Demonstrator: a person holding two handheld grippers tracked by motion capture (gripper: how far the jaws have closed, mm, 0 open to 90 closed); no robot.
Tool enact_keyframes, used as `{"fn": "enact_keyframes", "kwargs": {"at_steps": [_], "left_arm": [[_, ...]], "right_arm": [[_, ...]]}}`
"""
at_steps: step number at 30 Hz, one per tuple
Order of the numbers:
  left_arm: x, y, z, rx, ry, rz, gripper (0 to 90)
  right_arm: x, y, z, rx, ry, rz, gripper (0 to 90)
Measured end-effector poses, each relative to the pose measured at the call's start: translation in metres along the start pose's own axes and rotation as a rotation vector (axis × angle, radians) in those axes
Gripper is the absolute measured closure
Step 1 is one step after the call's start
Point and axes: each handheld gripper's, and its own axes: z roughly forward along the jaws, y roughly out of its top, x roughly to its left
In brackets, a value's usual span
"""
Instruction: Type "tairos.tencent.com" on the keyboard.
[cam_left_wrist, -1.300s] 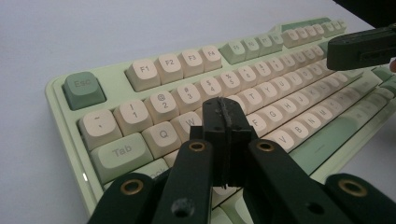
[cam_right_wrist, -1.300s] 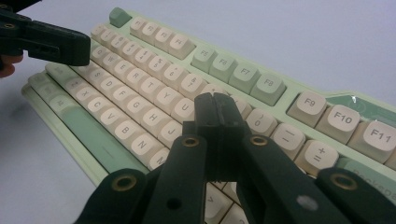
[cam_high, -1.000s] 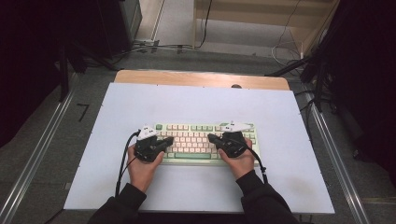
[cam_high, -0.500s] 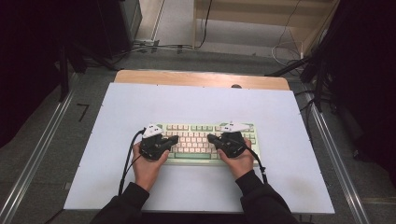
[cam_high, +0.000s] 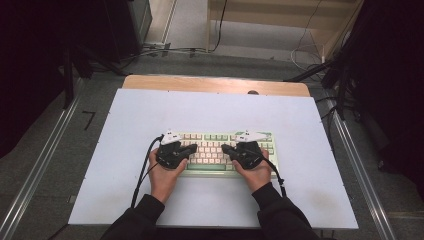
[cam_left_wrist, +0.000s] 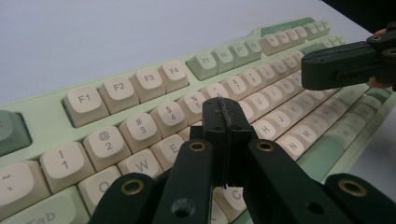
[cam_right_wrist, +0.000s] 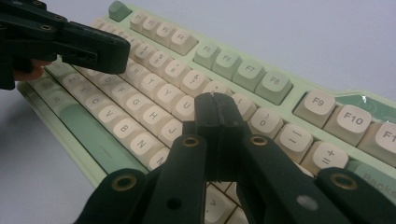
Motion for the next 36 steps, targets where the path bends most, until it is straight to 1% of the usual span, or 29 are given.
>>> {"fn": "enact_keyframes", "kwargs": {"at_steps": [4, 12, 14, 20, 24, 28, 30, 33, 36], "left_arm": [[-0.001, 0.003, 0.002, -0.008, -0.004, 0.002, 90.0], [-0.009, 0.008, 0.011, 0.008, -0.019, 0.024, 90.0], [-0.011, 0.009, 0.013, 0.008, -0.012, 0.035, 90.0], [-0.011, 0.008, 0.018, 0.034, 0.001, 0.044, 90.0], [-0.01, 0.008, 0.019, 0.036, 0.008, 0.042, 90.0], [-0.01, 0.006, 0.023, 0.07, 0.021, 0.065, 90.0], [-0.011, 0.007, 0.023, 0.071, 0.027, 0.068, 90.0], [-0.011, 0.009, 0.019, 0.043, 0.028, 0.068, 90.0], [-0.01, 0.011, 0.014, 0.023, 0.019, 0.054, 90.0]], "right_arm": [[0.001, 0.0, 0.0, 0.001, 0.0, 0.0, 88.2], [0.001, 0.0, 0.0, 0.0, 0.001, 0.0, 88.2], [0.001, 0.0, 0.0, 0.0, 0.002, 0.001, 88.2], [0.001, 0.0, -0.001, -0.004, 0.003, -0.002, 88.2], [0.001, 0.0, -0.001, -0.004, 0.002, -0.001, 88.2], [0.002, 0.0, -0.001, -0.003, 0.004, -0.002, 88.2], [0.002, 0.0, -0.001, -0.003, 0.004, -0.001, 88.2], [0.001, 0.0, -0.001, -0.006, 0.004, 0.0, 88.2], [0.001, 0.0, -0.002, -0.007, 0.007, 0.003, 88.2]]}}
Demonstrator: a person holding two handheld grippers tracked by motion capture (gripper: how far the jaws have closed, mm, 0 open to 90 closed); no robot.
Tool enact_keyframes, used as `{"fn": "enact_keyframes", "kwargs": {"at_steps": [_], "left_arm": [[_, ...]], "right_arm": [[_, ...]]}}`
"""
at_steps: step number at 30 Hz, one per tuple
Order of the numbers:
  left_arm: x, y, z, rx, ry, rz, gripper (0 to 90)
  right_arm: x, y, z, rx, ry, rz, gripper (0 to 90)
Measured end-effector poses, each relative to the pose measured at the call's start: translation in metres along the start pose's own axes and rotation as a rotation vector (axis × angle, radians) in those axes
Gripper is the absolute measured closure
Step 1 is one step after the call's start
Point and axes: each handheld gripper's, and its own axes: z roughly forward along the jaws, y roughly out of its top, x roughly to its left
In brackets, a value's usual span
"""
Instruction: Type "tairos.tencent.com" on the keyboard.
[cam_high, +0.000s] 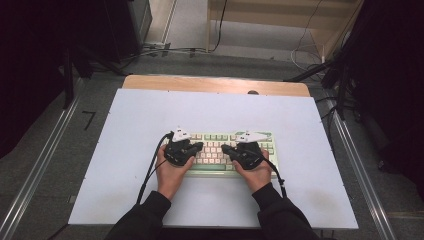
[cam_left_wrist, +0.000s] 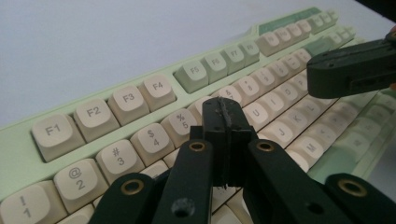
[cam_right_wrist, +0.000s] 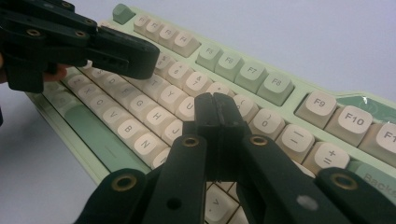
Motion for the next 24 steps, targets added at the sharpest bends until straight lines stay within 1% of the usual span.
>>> {"fn": "enact_keyframes", "kwargs": {"at_steps": [4, 12, 21, 24], "left_arm": [[0.003, 0.001, -0.005, -0.014, 0.0, -0.01, 90.0], [0.012, -0.002, -0.015, -0.023, 0.012, -0.032, 90.0], [0.019, -0.005, -0.022, -0.021, 0.028, -0.034, 90.0], [0.022, -0.006, -0.024, -0.02, 0.031, -0.041, 90.0]], "right_arm": [[0.0, 0.0, 0.0, -0.004, 0.001, -0.002, 88.2], [-0.001, 0.0, -0.002, -0.005, -0.001, 0.002, 88.2], [-0.001, 0.0, -0.002, -0.007, 0.0, 0.006, 88.2], [-0.001, 0.0, -0.003, -0.007, 0.0, 0.006, 88.2]]}}
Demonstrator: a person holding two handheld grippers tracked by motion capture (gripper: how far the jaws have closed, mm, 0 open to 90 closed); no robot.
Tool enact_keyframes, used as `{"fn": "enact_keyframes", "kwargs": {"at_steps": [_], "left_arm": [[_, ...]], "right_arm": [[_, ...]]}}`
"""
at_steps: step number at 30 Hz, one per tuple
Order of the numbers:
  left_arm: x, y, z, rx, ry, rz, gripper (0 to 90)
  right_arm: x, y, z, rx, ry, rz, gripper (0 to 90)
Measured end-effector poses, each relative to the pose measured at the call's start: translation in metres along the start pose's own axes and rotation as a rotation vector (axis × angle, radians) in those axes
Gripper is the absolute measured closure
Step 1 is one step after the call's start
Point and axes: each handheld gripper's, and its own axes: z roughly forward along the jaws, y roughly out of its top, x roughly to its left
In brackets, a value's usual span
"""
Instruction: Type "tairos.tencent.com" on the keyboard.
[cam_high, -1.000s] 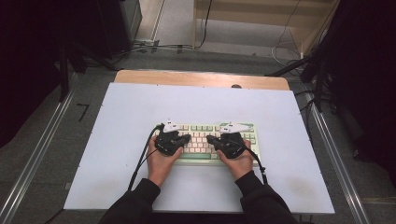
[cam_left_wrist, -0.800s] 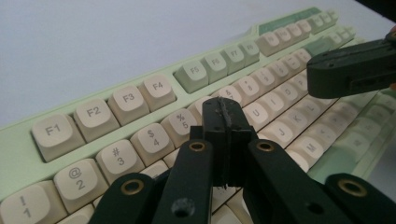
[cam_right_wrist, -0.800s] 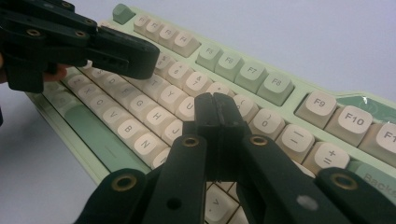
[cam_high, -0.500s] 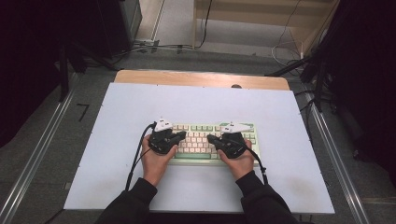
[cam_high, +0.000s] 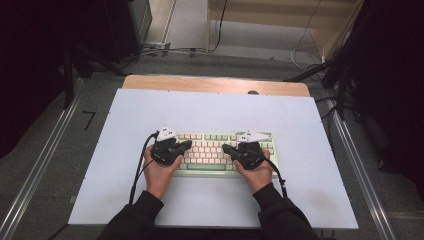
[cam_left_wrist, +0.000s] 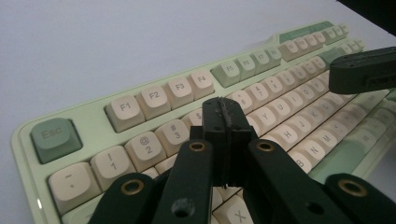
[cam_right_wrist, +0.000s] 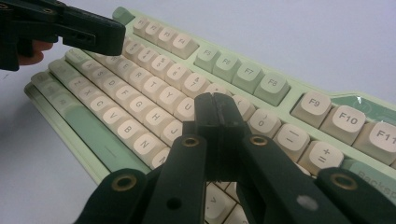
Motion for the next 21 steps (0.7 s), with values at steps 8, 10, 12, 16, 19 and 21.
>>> {"fn": "enact_keyframes", "kwargs": {"at_steps": [8, 10, 12, 16, 19, 21], "left_arm": [[0.0032, -0.0026, -0.0004, 0.011, 0.008, -0.005, 90.0], [0.0035, -0.0031, 0.0002, 0.013, 0.01, -0.005, 90.0], [0.0037, -0.0037, 0.001, 0.015, 0.012, -0.006, 90.0], [0.0035, -0.0046, 0.0027, 0.021, 0.013, -0.005, 90.0], [0.0036, -0.0053, 0.0044, 0.026, 0.013, -0.003, 90.0], [0.0036, -0.0053, 0.0049, 0.026, 0.014, -0.003, 90.0]], "right_arm": [[0.0005, 0.0, -0.0003, -0.003, 0.001, -0.004, 88.2], [0.0005, 0.0001, -0.0003, -0.005, 0.001, -0.004, 88.2], [0.0008, 0.0001, -0.0004, -0.004, 0.002, -0.003, 88.2], [0.0009, 0.0, -0.0004, -0.004, 0.002, -0.003, 88.2], [0.0008, -0.0002, -0.0002, -0.003, 0.003, -0.004, 88.2], [0.0008, -0.0003, -0.0001, -0.003, 0.003, -0.005, 88.2]]}}
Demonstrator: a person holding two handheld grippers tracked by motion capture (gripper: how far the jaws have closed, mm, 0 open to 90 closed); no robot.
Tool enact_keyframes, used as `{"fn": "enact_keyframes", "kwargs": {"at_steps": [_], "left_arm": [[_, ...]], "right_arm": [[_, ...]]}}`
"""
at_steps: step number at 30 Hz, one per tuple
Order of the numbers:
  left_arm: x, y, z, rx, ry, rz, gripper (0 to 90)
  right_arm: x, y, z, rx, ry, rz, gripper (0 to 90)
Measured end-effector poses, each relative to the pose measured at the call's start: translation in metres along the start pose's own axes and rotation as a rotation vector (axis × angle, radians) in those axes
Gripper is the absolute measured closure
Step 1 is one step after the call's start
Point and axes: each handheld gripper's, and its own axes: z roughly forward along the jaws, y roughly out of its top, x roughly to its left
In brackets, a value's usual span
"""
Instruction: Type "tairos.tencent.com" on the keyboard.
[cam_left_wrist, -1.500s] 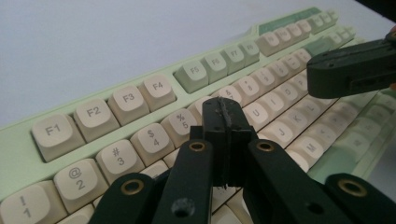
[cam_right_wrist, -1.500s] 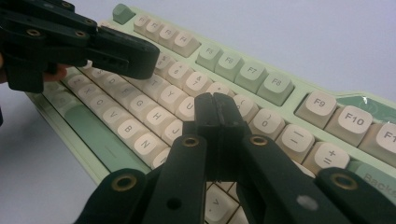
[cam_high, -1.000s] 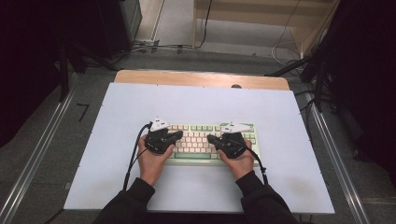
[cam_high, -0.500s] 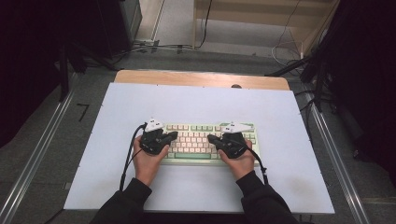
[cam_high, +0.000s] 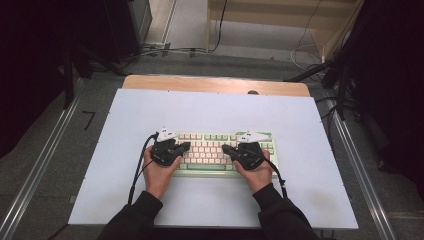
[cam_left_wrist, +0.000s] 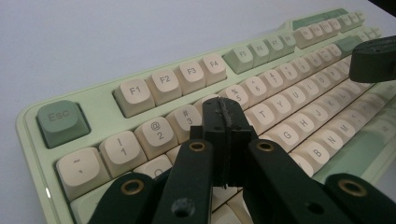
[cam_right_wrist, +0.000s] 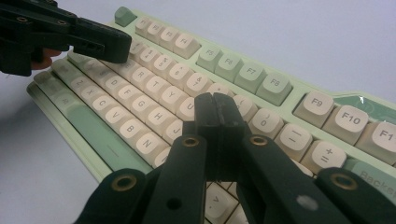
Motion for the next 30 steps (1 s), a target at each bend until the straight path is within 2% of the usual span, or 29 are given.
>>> {"fn": "enact_keyframes", "kwargs": {"at_steps": [7, 12, 15, 19, 30], "left_arm": [[0.0, -0.001, 0.003, 0.006, 0.002, 0.0, 90.0], [-0.004, -0.002, 0.006, 0.019, 0.014, 0.028, 90.0], [-0.004, -0.002, 0.005, 0.014, 0.011, 0.027, 90.0], [-0.004, 0.001, -0.002, -0.021, -0.006, 0.006, 90.0], [-0.002, 0.002, -0.009, -0.035, -0.012, -0.004, 90.0]], "right_arm": [[0.0, 0.0, 0.0, 0.001, 0.0, 0.0, 88.2], [0.0, 0.0, 0.001, 0.006, -0.001, 0.001, 88.2], [0.0, 0.0, 0.0, 0.003, 0.0, 0.001, 88.2], [0.0, 0.0, 0.0, -0.002, 0.0, 0.002, 88.2], [0.001, 0.0, -0.001, -0.003, 0.007, 0.0, 88.2]]}}
